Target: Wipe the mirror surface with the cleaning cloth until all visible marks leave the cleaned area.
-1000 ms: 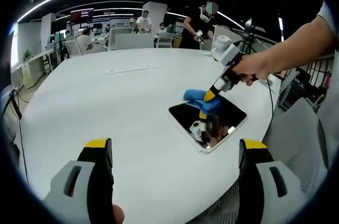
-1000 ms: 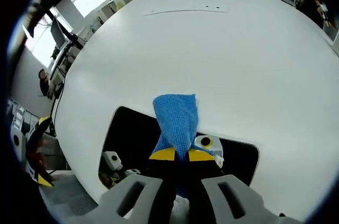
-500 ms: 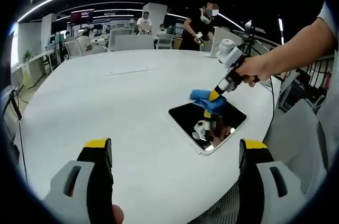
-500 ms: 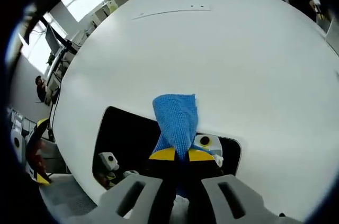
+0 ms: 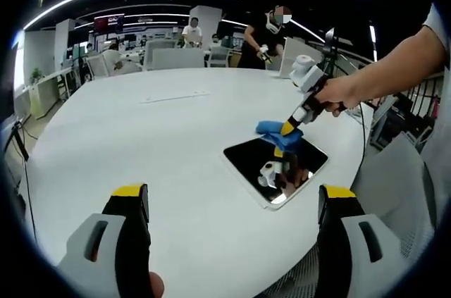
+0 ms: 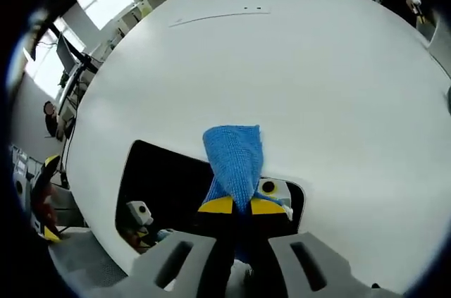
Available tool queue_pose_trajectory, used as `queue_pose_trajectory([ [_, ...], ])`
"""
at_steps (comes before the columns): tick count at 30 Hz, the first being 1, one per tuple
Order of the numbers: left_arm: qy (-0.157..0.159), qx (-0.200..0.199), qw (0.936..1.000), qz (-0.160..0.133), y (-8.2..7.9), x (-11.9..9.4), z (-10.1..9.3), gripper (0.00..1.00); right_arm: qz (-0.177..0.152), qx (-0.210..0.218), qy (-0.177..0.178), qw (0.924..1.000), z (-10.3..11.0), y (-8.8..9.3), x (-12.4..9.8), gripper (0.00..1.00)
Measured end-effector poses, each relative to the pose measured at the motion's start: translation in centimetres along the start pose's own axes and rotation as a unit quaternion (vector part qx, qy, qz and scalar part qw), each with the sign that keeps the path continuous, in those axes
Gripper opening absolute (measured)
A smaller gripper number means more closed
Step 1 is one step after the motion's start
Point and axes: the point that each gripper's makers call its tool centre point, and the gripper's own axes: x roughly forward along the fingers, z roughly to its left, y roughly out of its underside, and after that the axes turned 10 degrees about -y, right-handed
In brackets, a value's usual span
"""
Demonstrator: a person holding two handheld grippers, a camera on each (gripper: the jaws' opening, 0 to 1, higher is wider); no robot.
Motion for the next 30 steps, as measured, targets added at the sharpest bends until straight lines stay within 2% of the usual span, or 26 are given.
queue_pose_trajectory([
  [4, -0.002, -0.003, 1.0, -0.005, -0.5, 0.3, -0.1, 0.99, -0.007, -0.001, 0.005, 1.0, 0.1, 0.2, -0.3, 0.0],
  [5, -0.001, -0.004, 1.0, -0.006, -0.6, 0.4, -0.2, 0.99, -0.006, -0.011, 0.005, 0.9999, 0.2, 0.2, -0.3, 0.0],
  [6, 0.002, -0.004, 1.0, -0.007, -0.7, 0.5, -0.3, 0.99, -0.001, -0.044, 0.005, 0.999, 0.2, 0.2, -0.3, 0.0],
  [8, 0.006, -0.009, 0.9999, -0.012, -0.9, 0.6, -0.6, 0.99, -0.005, -0.032, 0.005, 0.9995, 0.3, 0.4, -0.4, 0.0],
  [9, 0.003, -0.007, 0.9999, -0.014, -1.1, 0.7, -0.6, 0.99, -0.009, -0.004, 0.004, 0.9999, 0.4, 0.6, -0.4, 0.0],
  [10, -0.004, -0.002, 0.9999, -0.016, -1.2, 0.7, -0.5, 0.99, -0.013, 0.006, -0.001, 0.9999, 0.6, 0.8, -0.4, 0.0],
  [12, -0.01, -0.004, 0.9997, -0.024, -1.5, 0.8, -0.2, 0.99, -0.016, 0.006, 0.002, 0.9998, 0.7, 1.3, -0.6, 0.0],
  [18, -0.016, 0.003, 0.9996, -0.024, -1.7, 0.4, 0.0, 0.99, -0.028, 0.001, 0.017, 0.9995, 1.3, 2.4, -0.9, 0.0],
  [22, -0.015, 0.008, 0.9995, -0.025, -1.6, 0.1, -0.1, 0.99, -0.032, 0.017, 0.013, 0.9993, 1.4, 3.1, -1.1, 0.0],
  [30, -0.015, 0.004, 0.9996, -0.022, -1.2, -0.3, -0.5, 0.99, -0.031, 0.019, 0.013, 0.9993, 2.0, 4.7, -1.4, 0.0],
])
